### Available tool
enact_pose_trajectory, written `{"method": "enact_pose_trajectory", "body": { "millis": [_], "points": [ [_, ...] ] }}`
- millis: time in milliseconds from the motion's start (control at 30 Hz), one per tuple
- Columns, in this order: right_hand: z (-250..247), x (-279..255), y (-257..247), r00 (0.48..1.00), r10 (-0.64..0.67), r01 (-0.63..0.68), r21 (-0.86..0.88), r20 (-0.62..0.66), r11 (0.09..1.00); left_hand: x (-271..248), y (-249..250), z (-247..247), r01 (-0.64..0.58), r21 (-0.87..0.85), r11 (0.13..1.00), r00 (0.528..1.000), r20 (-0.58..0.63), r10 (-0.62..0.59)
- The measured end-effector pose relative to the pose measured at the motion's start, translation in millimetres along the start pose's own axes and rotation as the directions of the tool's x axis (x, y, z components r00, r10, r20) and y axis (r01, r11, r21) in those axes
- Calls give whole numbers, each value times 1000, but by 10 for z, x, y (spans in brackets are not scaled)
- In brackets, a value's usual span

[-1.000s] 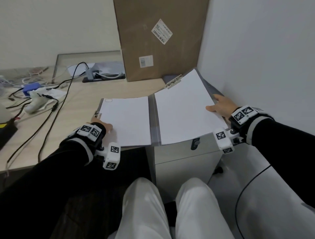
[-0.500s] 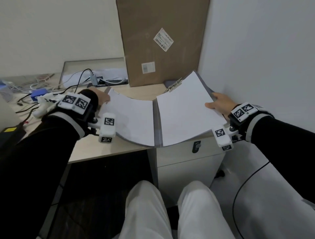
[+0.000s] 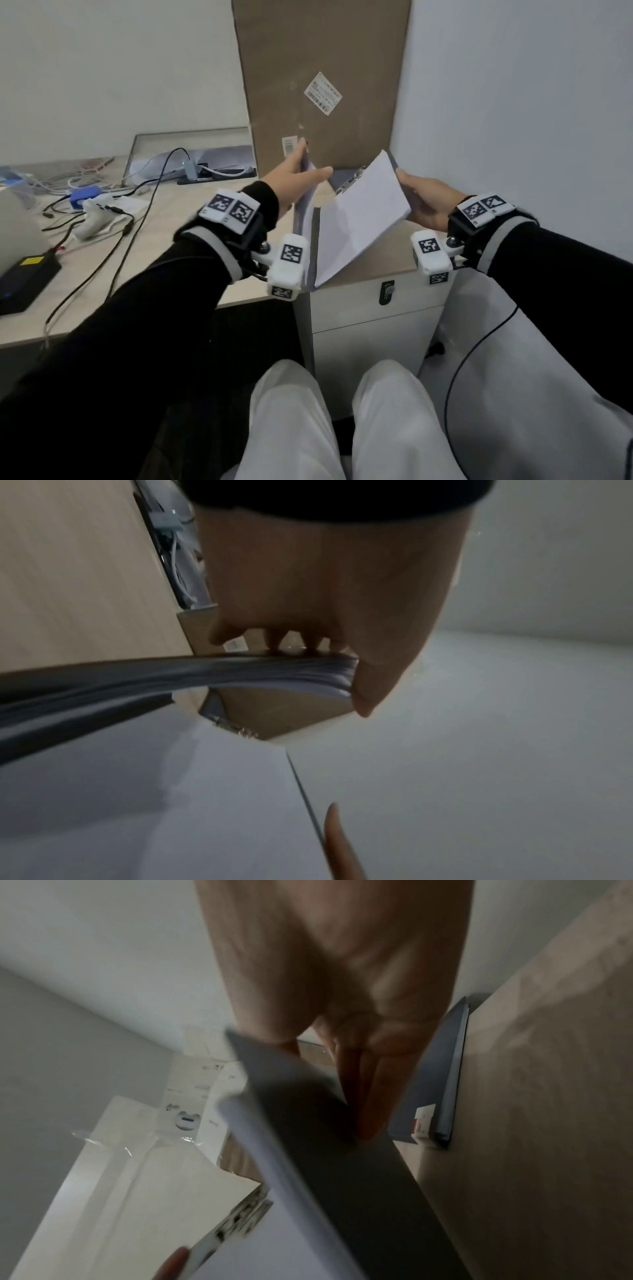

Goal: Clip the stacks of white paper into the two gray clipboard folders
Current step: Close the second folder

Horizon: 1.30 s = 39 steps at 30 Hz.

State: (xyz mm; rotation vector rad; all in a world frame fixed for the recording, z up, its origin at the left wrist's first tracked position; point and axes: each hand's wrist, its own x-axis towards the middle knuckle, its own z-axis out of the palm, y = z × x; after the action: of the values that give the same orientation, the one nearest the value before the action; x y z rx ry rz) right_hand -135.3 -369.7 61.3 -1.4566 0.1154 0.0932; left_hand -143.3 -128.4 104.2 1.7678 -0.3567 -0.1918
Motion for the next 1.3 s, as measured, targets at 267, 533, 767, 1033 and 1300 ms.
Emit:
{"method": "enact_pose_trajectory", "body": {
  "millis": [267, 533, 767, 1033, 1300],
  "points": [
    [94, -207, -46, 977, 85, -85, -7, 194, 996, 117, -99, 741, -46, 157, 986, 989, 146, 23],
    [3, -248, 230, 979, 193, -188, -69, 71, 980, 174, -490, 1004, -71, 349, 935, 953, 300, -39],
    [-109, -129, 451, 938, 286, -284, 37, -196, 958, 325, -894, 504, 324, 422, 847, 945, -184, -270],
    [-66, 32, 225, 994, 37, -18, 178, -105, 984, 355, -1168, 251, 519, 138, 844, 845, -231, -482],
    [-347, 309, 47, 996, -43, 55, 156, -80, 986, 621, -984, 177, 389, -478, 787, 895, -6, -446]
  ]
}}
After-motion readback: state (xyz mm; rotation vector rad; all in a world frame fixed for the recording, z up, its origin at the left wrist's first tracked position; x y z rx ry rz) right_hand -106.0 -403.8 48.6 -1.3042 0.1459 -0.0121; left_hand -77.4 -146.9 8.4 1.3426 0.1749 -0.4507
